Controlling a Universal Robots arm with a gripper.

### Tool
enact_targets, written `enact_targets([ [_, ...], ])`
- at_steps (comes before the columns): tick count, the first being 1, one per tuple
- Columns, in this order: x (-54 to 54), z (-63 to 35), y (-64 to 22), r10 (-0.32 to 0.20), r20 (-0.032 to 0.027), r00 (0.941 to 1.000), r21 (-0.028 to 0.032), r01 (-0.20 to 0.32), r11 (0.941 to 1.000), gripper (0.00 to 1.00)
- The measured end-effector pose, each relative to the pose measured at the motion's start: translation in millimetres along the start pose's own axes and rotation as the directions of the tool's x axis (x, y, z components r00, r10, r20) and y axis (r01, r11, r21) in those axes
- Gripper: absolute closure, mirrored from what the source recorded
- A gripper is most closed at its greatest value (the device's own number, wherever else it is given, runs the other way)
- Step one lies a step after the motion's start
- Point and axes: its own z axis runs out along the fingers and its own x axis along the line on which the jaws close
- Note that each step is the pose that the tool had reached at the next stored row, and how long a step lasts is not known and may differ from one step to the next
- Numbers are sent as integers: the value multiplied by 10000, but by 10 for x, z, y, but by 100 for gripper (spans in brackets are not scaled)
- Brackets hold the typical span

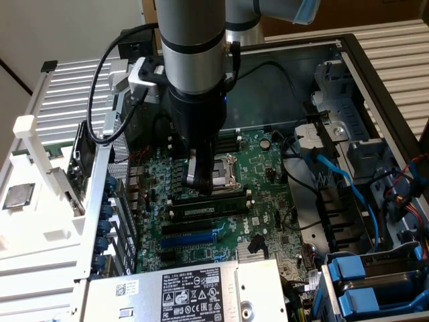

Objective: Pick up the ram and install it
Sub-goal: 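Press down the ram until it locks into place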

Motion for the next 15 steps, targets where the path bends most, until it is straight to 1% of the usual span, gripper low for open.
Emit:
enact_targets([
  [1, 0, 1, 0, 115, 3, 9999, 5, -115, 9999, 89],
  [2, 0, 2, 0, 467, 8, 9989, 20, -467, 9989, 89],
  [5, 0, 3, 0, 801, 12, 9968, 35, -801, 9968, 89],
  [7, 0, 4, -1, 1222, 17, 9925, 54, -1222, 9925, 89],
  [8, 0, 5, -1, 1520, 23, 9884, 66, -1520, 9884, 89],
  [9, 0, 5, -1, 1615, 26, 9869, 70, -1615, 9868, 89],
  [10, -1, 5, -2, 1810, 32, 9835, 77, -1810, 9835, 89],
  [11, -1, 5, -2, 1903, 34, 9817, 81, -1904, 9817, 89],
  [12, -1, 4, -2, 2093, 37, 9779, 88, -2093, 9778, 89],
  [15, -1, 5, -4, 2371, 45, 9715, 99, -2371, 9714, 89],
])
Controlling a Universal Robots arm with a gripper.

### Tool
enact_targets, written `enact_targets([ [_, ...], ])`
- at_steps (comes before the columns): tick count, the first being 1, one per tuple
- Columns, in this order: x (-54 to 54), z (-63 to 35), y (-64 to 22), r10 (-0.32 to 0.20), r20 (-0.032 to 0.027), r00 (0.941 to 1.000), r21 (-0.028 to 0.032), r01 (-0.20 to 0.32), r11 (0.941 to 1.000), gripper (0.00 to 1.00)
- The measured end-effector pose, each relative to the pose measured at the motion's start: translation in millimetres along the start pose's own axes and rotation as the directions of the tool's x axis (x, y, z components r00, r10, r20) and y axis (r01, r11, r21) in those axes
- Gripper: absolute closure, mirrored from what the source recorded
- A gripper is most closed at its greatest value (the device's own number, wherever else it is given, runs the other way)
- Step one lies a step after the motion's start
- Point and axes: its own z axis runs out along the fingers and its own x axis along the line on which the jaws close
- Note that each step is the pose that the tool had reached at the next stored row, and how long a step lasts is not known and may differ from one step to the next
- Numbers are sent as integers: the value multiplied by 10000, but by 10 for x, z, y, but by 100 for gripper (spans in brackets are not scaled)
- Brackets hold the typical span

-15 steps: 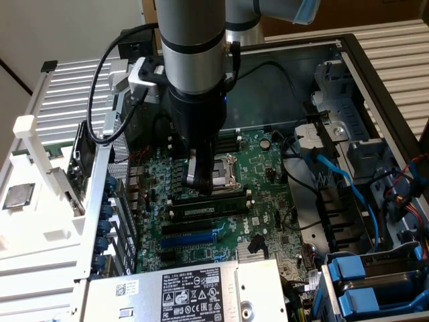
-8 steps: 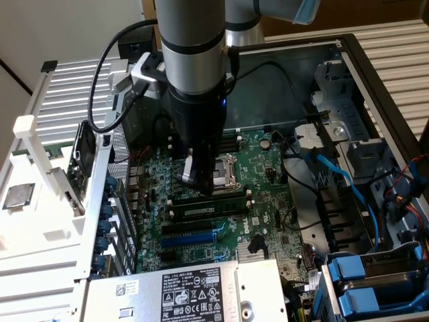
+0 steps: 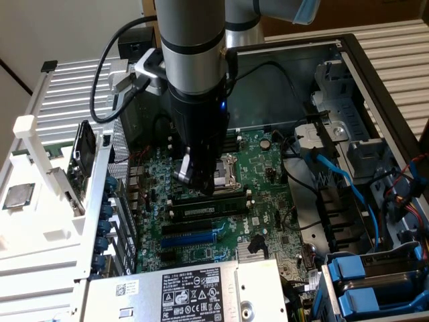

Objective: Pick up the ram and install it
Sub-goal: 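Press down the ram until it locks into place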

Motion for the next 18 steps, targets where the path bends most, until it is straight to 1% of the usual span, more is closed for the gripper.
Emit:
enact_targets([
  [6, -3, 0, -3, 478, 5, 9989, 22, -478, 9989, 89],
  [10, -6, 1, -9, 916, 2, 9958, 49, -916, 9958, 89],
  [11, -7, 0, -10, 1135, -3, 9935, 62, -1135, 9935, 89],
  [14, -8, 0, -11, 1408, -8, 9900, 80, -1408, 9900, 89],
  [18, -8, -1, -11, 1817, -13, 9834, 107, -1816, 9833, 89],
])
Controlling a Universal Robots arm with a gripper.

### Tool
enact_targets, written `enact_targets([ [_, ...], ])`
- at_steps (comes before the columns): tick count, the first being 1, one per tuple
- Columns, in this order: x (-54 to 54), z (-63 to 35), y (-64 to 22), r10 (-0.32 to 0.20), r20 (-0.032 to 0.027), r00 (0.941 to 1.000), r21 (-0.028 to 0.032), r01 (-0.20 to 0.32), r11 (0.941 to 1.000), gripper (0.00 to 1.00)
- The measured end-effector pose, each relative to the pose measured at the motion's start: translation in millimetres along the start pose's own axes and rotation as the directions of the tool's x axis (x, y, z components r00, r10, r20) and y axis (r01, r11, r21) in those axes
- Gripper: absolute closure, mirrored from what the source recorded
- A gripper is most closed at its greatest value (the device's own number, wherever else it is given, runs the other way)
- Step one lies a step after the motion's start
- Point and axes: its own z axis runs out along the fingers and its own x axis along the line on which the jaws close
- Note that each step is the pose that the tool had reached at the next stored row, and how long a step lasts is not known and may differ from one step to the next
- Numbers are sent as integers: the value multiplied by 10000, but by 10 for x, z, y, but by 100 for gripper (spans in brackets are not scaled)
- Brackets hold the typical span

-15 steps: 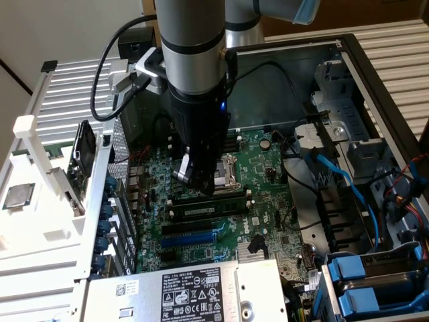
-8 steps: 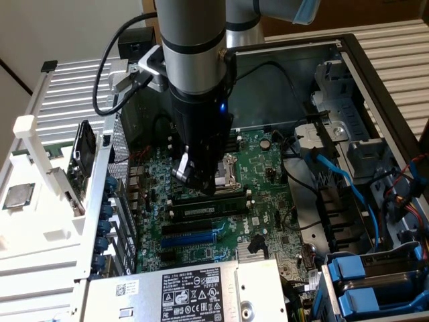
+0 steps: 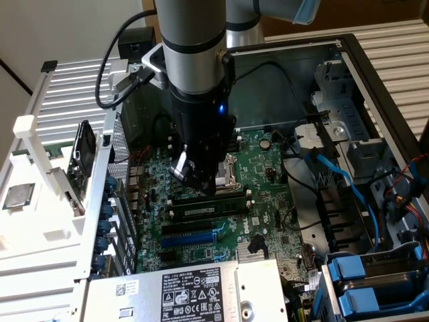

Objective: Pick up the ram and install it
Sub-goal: 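Press down the ram until it locks into place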

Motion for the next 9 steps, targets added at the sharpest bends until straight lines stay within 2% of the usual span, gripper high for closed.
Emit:
enact_targets([
  [5, 0, -1, 0, 479, -15, 9989, 38, -479, 9988, 89],
  [9, -1, -2, 0, 925, -36, 9957, 83, -925, 9957, 89],
])
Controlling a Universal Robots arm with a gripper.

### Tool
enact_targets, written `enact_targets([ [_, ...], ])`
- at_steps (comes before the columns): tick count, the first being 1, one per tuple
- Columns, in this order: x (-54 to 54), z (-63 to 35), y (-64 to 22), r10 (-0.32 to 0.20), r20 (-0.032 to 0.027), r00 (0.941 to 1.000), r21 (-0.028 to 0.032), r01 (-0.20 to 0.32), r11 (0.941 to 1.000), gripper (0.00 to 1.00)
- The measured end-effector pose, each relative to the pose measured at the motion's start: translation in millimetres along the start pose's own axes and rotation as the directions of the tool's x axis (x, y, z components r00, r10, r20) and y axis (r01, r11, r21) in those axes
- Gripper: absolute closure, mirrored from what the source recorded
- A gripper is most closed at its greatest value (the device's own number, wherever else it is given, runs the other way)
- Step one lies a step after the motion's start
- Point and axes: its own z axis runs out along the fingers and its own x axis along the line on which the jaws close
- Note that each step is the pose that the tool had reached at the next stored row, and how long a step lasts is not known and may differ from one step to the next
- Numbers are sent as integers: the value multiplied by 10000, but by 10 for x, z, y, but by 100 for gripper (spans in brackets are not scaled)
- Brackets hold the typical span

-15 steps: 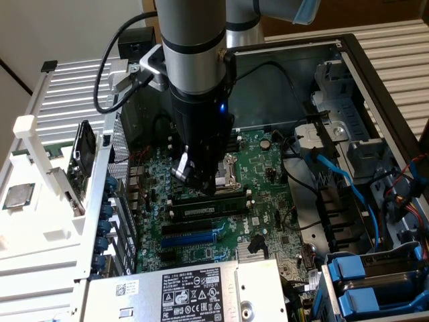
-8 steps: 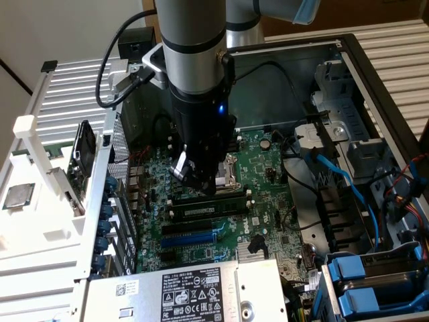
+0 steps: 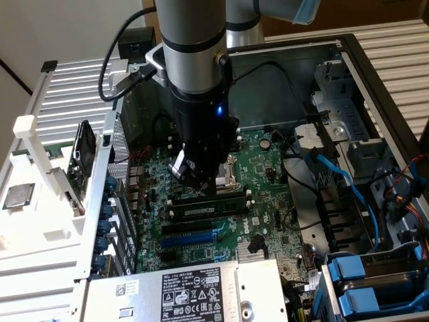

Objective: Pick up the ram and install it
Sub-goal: 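Press down the ram until it locks into place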

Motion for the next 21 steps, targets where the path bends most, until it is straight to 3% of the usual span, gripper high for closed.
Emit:
enact_targets([
  [3, -3, 0, -2, 660, -32, 9978, 69, -659, 9978, 89],
  [15, -19, 0, -15, 1459, -92, 9893, 193, -1457, 9891, 89],
  [21, -24, 0, -19, 2063, -117, 9784, 244, -2060, 9782, 89],
])
